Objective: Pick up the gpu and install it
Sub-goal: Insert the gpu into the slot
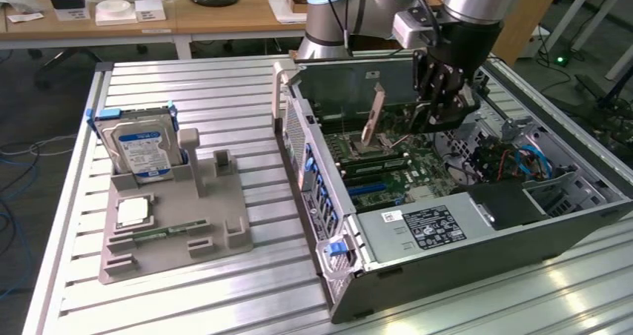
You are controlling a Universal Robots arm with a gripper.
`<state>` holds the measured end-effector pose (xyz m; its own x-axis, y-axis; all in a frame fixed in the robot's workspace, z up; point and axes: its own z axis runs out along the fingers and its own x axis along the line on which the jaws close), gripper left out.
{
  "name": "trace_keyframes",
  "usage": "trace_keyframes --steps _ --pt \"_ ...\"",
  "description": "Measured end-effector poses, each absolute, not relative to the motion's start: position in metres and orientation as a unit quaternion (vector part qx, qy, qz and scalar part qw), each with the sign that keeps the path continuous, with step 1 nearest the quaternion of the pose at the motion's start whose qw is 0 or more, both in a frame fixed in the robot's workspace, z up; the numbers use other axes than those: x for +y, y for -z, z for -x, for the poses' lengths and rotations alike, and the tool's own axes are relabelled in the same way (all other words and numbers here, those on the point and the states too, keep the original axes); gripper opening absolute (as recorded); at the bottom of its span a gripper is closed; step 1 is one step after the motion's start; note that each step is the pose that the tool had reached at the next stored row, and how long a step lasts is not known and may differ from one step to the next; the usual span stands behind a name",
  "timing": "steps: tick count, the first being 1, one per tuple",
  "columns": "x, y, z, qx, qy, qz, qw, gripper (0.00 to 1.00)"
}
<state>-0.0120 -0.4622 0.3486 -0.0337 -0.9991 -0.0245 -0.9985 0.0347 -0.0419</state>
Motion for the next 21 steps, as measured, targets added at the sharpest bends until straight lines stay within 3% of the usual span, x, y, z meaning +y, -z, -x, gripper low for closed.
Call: trace_keyframes --steps 21 --pt "-0.459 -0.311 0.041 0.718 0.009 0.695 0.026 0.28"
